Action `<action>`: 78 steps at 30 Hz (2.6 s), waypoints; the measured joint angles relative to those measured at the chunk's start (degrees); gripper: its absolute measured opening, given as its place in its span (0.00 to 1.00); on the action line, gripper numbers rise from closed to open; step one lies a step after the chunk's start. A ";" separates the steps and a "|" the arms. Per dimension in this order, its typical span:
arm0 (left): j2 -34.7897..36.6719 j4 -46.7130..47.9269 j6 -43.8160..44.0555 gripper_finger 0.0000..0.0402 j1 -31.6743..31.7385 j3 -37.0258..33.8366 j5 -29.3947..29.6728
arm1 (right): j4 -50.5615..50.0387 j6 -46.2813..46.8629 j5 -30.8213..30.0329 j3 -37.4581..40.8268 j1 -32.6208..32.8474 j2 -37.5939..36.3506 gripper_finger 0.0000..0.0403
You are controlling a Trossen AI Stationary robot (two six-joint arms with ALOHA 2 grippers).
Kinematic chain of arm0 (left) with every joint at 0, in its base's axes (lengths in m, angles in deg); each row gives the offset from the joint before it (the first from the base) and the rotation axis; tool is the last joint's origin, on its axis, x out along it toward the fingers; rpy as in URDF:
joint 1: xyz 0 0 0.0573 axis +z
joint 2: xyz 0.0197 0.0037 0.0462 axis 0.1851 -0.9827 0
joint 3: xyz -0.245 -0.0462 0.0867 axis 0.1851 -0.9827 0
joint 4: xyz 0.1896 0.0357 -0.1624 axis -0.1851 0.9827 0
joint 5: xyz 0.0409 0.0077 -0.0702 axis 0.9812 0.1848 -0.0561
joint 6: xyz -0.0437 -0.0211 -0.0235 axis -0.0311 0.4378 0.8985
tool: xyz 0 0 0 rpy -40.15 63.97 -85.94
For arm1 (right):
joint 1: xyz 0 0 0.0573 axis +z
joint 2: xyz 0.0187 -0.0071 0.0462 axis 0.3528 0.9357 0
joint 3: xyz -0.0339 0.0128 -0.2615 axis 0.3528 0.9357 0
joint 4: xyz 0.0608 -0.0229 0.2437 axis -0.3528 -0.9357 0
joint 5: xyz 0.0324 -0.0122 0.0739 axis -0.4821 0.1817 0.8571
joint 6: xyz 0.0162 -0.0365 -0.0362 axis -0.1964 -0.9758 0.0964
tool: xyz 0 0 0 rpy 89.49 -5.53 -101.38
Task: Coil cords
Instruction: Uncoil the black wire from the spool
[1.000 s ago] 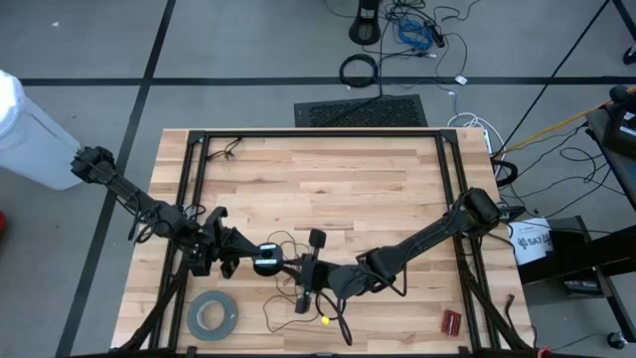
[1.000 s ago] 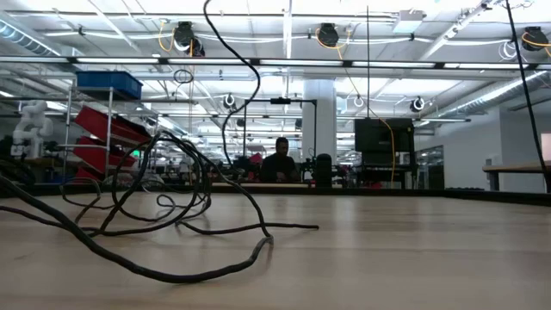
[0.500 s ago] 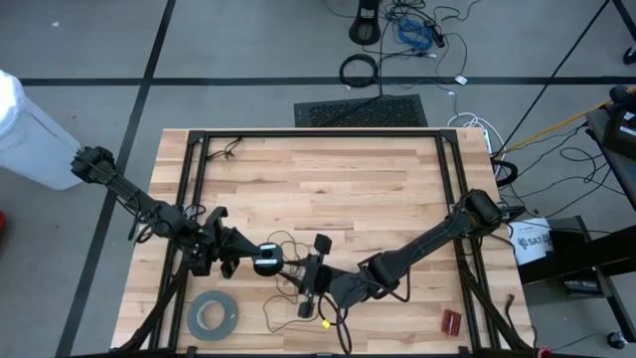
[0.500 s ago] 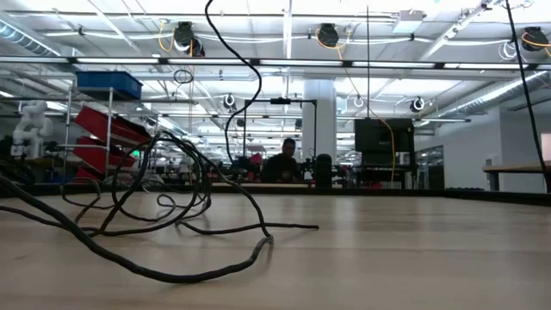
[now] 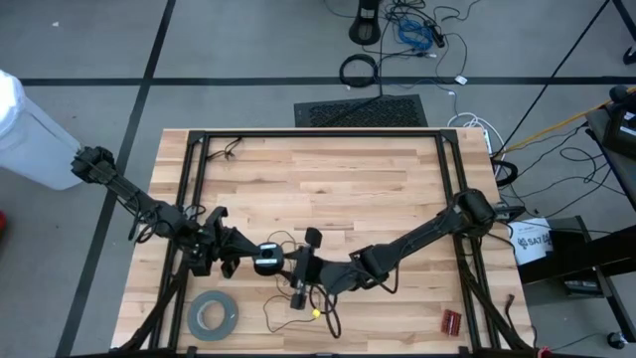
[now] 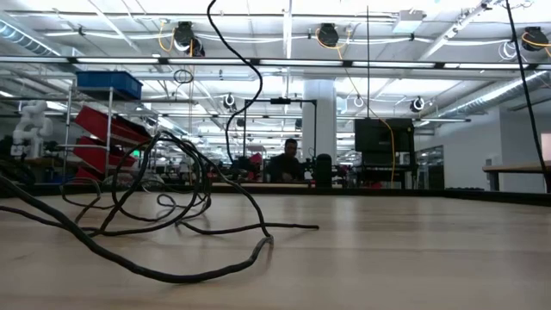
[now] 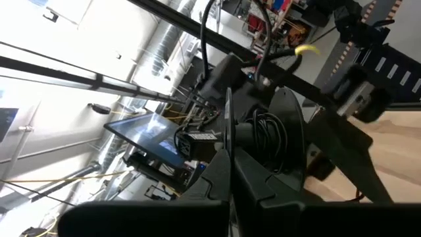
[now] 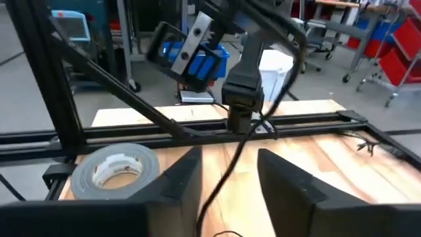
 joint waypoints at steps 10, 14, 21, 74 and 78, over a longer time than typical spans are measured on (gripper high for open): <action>0.02 0.06 0.02 0.00 -0.02 0.00 1.03 | -1.51 -0.30 -4.44 0.00 2.84 -1.47 0.02; 0.02 0.09 -0.04 0.00 -0.02 0.00 1.68 | -4.12 0.18 -7.94 0.02 4.82 -3.27 0.01; 0.02 0.12 -0.81 0.00 -0.02 0.00 5.58 | -3.87 -1.54 -10.71 0.02 8.57 -6.28 0.00; -0.53 -14.60 7.22 0.00 -4.34 0.00 3.06 | -10.72 -0.58 -5.80 0.04 0.87 -5.32 0.00; 0.23 -10.43 2.00 0.00 -5.25 0.00 14.18 | -21.31 3.50 -6.49 0.02 4.03 -11.58 0.00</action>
